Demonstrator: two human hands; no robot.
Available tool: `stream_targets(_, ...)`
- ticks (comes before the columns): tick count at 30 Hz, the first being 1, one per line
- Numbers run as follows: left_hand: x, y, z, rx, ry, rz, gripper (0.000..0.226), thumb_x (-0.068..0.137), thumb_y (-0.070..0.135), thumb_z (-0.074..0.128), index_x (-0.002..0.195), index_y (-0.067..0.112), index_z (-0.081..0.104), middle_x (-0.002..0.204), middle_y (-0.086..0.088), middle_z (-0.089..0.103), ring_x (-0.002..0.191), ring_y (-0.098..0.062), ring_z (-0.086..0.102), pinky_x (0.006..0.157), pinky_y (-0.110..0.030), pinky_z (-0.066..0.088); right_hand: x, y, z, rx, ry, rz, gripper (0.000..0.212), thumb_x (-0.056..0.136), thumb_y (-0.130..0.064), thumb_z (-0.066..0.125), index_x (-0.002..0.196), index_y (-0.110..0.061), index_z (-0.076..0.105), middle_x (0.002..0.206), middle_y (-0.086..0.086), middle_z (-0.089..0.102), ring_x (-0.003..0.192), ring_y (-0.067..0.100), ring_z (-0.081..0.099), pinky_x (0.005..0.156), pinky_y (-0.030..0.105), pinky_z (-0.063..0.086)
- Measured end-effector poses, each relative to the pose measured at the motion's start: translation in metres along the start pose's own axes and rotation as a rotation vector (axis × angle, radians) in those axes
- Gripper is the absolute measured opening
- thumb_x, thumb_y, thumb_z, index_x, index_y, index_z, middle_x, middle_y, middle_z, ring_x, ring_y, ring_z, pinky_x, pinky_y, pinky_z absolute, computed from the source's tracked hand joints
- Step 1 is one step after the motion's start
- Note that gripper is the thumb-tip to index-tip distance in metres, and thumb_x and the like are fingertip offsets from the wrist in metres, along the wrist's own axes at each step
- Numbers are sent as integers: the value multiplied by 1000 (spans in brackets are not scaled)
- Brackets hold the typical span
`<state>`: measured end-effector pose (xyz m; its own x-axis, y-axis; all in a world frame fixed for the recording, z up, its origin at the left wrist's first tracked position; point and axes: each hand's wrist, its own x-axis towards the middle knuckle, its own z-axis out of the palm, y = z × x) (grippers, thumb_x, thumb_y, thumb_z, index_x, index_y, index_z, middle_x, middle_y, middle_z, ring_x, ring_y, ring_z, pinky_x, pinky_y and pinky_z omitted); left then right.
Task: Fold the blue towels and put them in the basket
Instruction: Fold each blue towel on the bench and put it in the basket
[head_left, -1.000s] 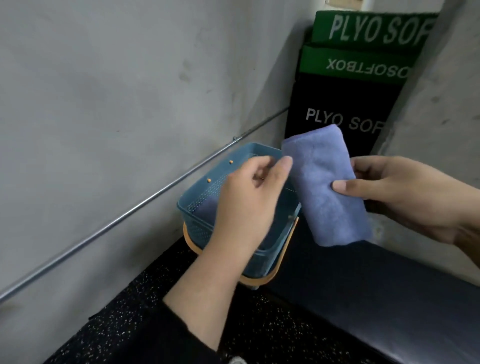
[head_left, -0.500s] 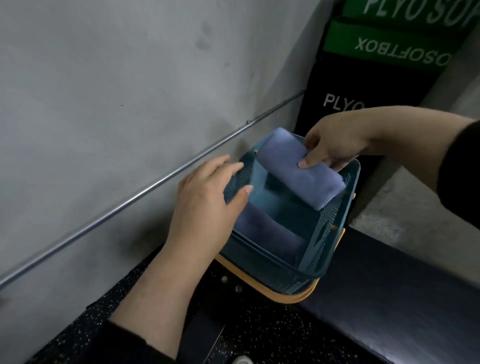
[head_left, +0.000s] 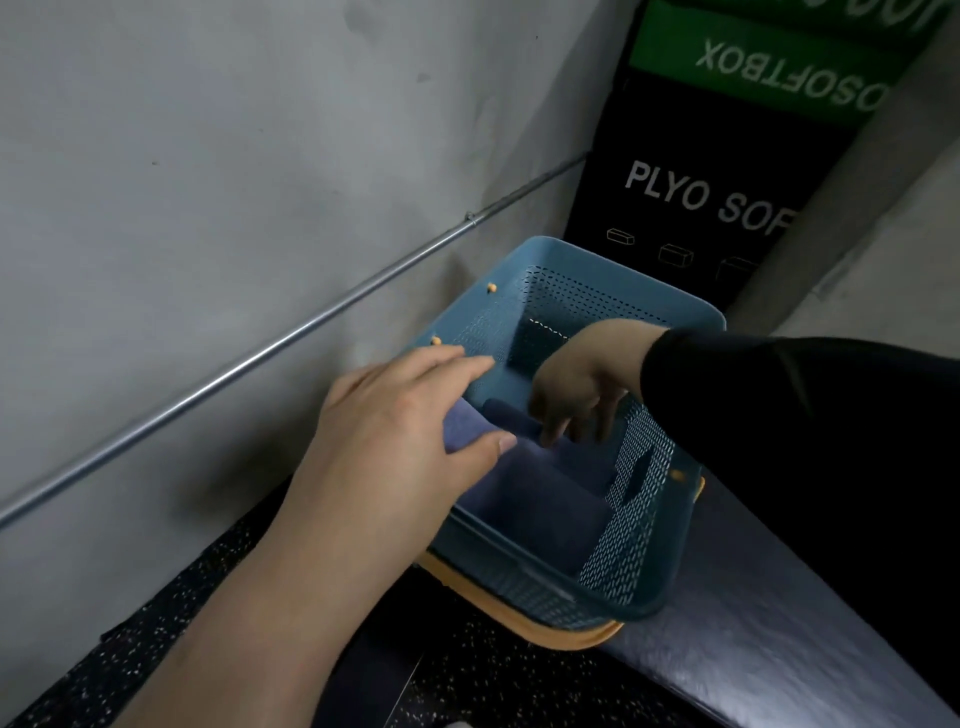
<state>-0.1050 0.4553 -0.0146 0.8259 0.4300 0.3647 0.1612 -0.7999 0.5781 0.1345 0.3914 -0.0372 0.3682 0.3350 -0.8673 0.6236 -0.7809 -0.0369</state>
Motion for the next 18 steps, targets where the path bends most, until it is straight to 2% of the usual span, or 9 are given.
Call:
stream_targets(3, 1, 0, 0, -14, -2, -18, 66, 74, 65, 49, 128, 30, 66, 132, 12, 63, 122, -6, 56, 103, -47, 48, 17, -2, 5, -23, -59, 37, 39, 99, -24, 59, 132, -2, 52, 120, 16, 63, 116, 35, 61, 92, 55, 54)
stream_targets(4, 1, 0, -1, -14, -3, -21, 66, 74, 65, 49, 128, 31, 66, 132, 13, 63, 122, -4, 55, 104, -46, 47, 20, -1, 6, -20, -61, 43, 41, 99, -25, 59, 133, -3, 51, 125, 18, 62, 115, 36, 62, 88, 54, 56)
stream_targets(6, 1, 1, -1, -20, -15, -31, 67, 74, 66, 49, 129, 33, 65, 134, 14, 62, 122, -2, 51, 105, -45, 46, 22, -1, 6, -12, -30, 23, 41, 99, -23, 59, 134, -3, 51, 121, 14, 61, 110, 33, 63, 80, 47, 58)
stream_targets(10, 0, 4, -3, 0, -21, -39, 65, 74, 64, 57, 131, 33, 64, 136, 15, 60, 122, 1, 46, 107, -40, 41, 14, -7, 4, -9, 32, -62, 36, 98, -24, 63, 130, -13, 52, 121, 8, 61, 107, 30, 69, 92, 50, 55)
stream_targets(14, 1, 8, -4, 39, -41, -66, 67, 72, 65, 56, 132, 35, 63, 138, 14, 59, 125, -3, 49, 110, -46, 40, 7, -14, 2, -23, 74, -101, 45, 98, -29, 62, 139, -14, 51, 126, 6, 64, 103, 25, 71, 92, 48, 56)
stream_targets(18, 1, 14, -6, 83, -61, -101, 66, 73, 63, 57, 134, 38, 60, 143, 15, 54, 133, -7, 48, 118, -47, 27, -8, -16, -4, -86, 105, -121, 41, 102, -29, 53, 140, -12, 50, 122, 4, 68, 107, 24, 69, 94, 48, 55)
